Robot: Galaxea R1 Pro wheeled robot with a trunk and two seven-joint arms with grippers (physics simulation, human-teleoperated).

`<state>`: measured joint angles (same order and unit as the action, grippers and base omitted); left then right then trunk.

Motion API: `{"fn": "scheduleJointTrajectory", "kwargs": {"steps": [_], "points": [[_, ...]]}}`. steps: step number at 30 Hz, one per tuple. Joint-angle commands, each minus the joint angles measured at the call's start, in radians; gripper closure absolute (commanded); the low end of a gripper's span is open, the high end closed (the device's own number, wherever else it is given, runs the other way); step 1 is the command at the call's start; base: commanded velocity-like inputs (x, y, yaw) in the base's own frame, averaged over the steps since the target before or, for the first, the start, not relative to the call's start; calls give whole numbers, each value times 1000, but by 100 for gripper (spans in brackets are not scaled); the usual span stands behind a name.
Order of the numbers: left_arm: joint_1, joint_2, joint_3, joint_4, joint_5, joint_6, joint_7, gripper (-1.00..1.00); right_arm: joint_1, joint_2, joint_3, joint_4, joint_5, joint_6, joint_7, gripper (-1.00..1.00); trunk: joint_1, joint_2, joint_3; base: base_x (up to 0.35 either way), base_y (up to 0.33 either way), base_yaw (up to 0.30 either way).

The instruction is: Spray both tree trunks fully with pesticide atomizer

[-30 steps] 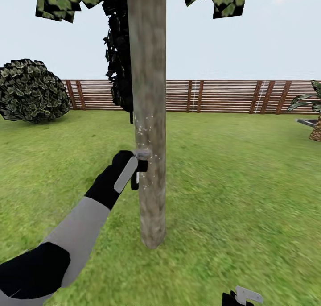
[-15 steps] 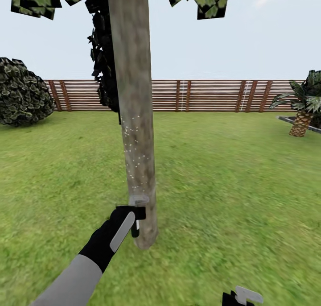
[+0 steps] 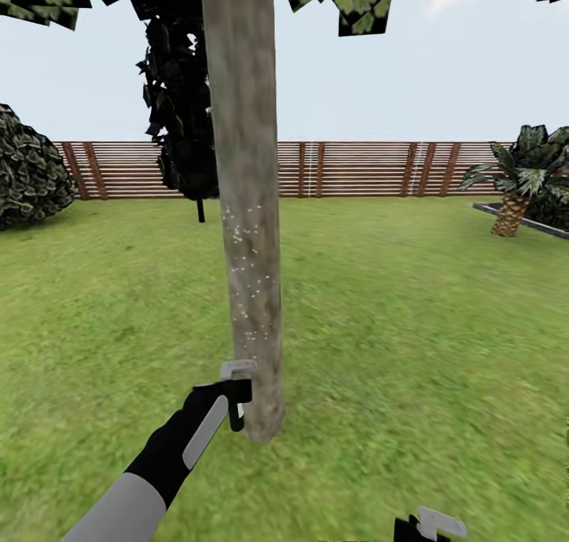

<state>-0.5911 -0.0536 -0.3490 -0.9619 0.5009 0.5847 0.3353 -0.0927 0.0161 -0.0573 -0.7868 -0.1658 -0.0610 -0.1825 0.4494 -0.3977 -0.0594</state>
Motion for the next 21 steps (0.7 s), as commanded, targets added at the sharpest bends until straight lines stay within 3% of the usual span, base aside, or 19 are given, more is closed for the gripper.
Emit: {"fn": "scheduleJointTrajectory", "kwargs": {"steps": [1,6,12,21], "points": [[0,0,-2,-2,10,-1,9,100,-1,1,-1,0,-11,-5,0,100,1,-2,-2,0,333,-236],[2,1,-2,-1,11,-6,8,100,-1,1,-2,0,-11,-5,0,100,1,-2,-2,0,333,-243],[18,1,-2,-1,7,-18,-60,100,-1,1,-3,0,-13,-5,0,100,1,-2,-2,0,334,-246],[19,2,-2,-1,6,-23,-66,100,-1,1,-3,0,-18,-5,0,100,1,-2,-2,-12,334,-247]]}}
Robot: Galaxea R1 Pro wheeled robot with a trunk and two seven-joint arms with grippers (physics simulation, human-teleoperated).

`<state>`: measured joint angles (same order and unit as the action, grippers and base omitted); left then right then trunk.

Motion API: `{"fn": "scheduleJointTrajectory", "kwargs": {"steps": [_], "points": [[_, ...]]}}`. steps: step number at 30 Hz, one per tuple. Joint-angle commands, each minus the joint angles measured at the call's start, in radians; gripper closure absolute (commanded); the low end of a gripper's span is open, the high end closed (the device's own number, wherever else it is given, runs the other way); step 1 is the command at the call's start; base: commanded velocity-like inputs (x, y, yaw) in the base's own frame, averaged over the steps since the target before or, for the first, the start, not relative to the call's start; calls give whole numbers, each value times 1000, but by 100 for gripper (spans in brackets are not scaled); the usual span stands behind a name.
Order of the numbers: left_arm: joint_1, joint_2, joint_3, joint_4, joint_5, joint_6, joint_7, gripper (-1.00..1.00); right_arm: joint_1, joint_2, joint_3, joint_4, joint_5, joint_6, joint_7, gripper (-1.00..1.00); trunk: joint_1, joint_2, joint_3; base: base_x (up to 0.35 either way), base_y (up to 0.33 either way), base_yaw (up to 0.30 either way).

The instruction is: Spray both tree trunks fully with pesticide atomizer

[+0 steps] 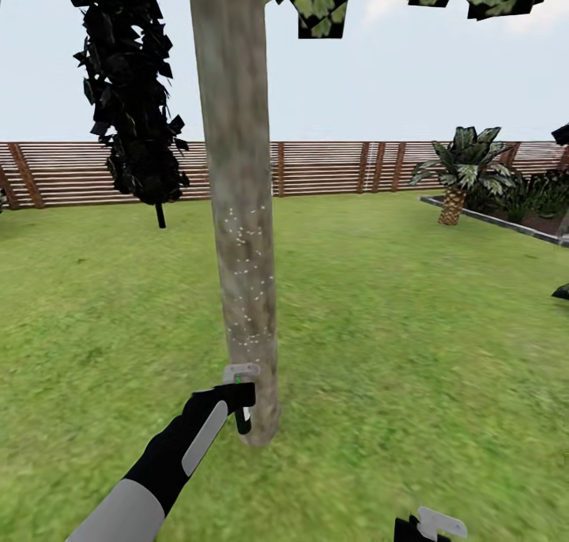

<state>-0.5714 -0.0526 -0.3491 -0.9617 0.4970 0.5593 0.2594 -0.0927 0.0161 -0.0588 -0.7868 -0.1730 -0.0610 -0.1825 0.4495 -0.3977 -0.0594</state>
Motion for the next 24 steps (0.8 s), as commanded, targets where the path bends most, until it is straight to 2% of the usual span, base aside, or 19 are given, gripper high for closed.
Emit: {"fn": "scheduleJointTrajectory", "kwargs": {"steps": [1,13,24], "points": [[-1,2,-2,-2,10,2,10,100,-1,1,-1,0,-11,-5,0,100,1,-2,-2,-83,334,-247],[16,6,-2,-2,11,-22,8,100,-1,1,-2,0,-13,-5,-1,100,1,-2,-2,-99,334,-247],[18,14,-2,-2,11,-24,8,100,-1,1,-2,0,-13,-5,0,100,1,-2,-2,-9,334,-247]]}}
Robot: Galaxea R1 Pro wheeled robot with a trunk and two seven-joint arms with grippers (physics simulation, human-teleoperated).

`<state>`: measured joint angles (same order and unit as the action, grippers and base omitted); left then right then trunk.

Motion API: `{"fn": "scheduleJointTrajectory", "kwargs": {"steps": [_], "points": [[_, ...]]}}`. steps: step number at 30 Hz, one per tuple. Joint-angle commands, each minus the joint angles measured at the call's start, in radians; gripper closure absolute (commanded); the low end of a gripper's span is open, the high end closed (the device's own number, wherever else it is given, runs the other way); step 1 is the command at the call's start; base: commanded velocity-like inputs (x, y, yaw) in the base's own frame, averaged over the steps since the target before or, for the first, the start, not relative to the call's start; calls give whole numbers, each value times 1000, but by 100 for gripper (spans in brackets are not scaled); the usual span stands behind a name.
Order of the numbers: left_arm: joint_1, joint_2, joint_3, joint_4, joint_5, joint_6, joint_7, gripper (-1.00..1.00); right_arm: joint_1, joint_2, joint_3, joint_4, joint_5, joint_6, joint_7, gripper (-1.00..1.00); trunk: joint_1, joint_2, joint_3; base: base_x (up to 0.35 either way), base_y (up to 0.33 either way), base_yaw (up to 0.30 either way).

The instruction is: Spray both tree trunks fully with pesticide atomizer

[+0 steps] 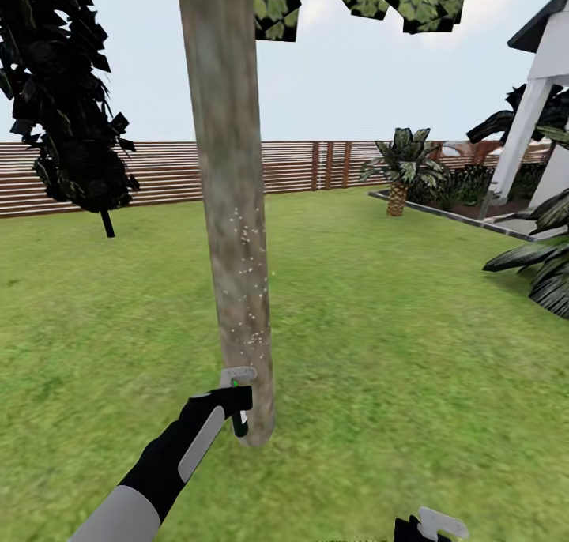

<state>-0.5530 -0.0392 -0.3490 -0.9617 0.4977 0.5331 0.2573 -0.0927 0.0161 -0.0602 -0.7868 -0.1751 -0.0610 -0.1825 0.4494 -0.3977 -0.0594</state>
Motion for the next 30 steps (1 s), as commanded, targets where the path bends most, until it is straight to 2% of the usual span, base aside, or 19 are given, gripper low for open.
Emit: {"fn": "scheduleJointTrajectory", "kwargs": {"steps": [1,8,15,26,30], "points": [[-1,1,-2,-2,10,2,10,100,-1,1,-1,0,-11,-5,0,100,1,-2,-2,0,334,-247],[-1,1,-2,-2,11,2,10,100,-1,1,-1,0,-11,-5,0,100,1,-2,-2,-77,334,-242],[1,1,-2,-2,12,2,10,100,-1,1,-1,0,-11,-5,0,100,1,-2,-2,-116,333,-84],[1,1,-2,-2,12,2,10,100,-1,0,-2,0,-12,-5,0,100,1,-2,-2,-104,332,-223],[1,1,-2,-2,12,2,10,100,-1,1,-1,0,-11,-5,0,100,1,-2,-2,30,334,-63]]}}
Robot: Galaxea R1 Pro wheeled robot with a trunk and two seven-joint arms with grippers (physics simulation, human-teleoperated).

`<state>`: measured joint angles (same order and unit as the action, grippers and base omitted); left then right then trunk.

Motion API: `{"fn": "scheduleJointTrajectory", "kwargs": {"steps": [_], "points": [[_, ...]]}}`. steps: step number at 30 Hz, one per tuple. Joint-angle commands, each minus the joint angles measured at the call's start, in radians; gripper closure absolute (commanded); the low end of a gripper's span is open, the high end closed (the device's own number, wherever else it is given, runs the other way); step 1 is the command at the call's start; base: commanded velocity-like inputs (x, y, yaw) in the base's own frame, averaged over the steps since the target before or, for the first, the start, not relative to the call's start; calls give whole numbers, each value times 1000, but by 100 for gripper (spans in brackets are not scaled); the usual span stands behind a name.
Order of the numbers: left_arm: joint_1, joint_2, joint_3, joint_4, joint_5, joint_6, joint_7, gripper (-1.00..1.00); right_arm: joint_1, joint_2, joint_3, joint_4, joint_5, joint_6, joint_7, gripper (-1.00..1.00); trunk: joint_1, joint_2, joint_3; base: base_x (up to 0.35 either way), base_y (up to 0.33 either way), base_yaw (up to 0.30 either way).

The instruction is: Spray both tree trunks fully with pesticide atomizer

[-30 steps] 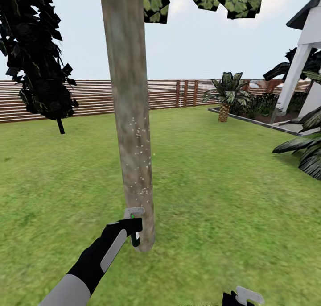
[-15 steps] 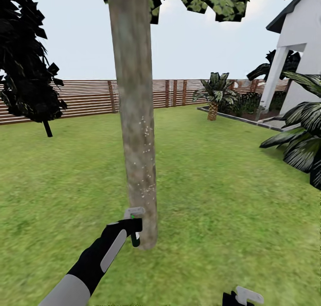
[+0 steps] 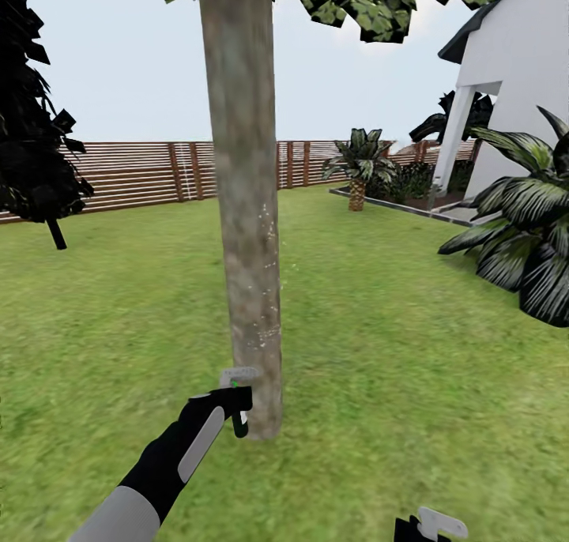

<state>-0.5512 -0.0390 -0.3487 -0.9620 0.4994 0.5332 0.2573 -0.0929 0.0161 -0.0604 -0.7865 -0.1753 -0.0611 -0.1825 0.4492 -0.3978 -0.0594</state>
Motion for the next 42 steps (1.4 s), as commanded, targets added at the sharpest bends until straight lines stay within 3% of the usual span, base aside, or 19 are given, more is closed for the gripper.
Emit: {"fn": "scheduleJointTrajectory", "kwargs": {"steps": [1,42], "points": [[-1,1,-3,-1,10,2,10,100,-1,1,-1,0,-10,-5,0,100,1,-2,-2,72,334,-32],[-1,1,-3,-1,10,2,10,100,-1,1,-1,0,-12,-5,0,100,1,-2,-2,-21,334,-205]]}}
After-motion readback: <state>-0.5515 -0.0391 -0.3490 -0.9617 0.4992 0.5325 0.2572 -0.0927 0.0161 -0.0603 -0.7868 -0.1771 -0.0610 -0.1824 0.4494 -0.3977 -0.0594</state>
